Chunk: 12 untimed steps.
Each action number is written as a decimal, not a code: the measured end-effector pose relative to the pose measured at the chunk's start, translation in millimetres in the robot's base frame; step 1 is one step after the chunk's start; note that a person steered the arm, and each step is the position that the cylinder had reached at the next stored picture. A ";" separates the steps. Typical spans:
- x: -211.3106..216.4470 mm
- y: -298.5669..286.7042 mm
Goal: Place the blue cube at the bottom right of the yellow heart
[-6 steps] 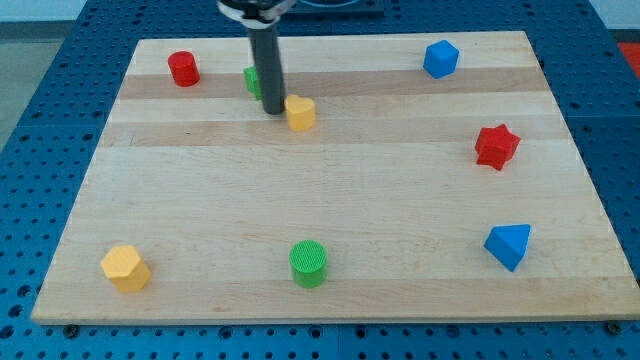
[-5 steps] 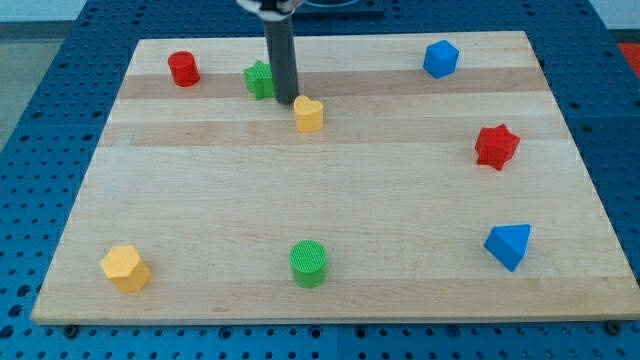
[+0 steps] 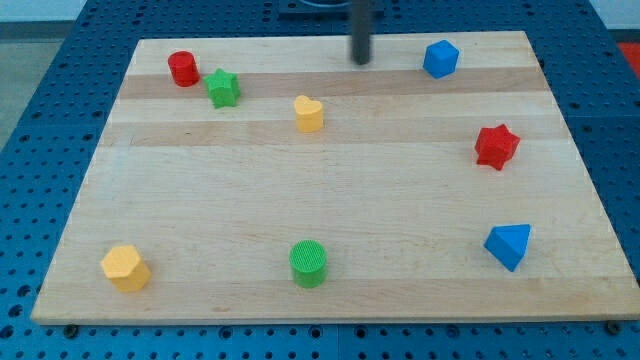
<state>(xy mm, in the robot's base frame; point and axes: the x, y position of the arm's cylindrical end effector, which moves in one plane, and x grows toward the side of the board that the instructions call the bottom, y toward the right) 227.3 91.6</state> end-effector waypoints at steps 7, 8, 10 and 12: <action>28.8 40.5; 53.0 62.9; 72.2 43.3; 111.1 6.7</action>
<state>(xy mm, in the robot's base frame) 338.4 98.3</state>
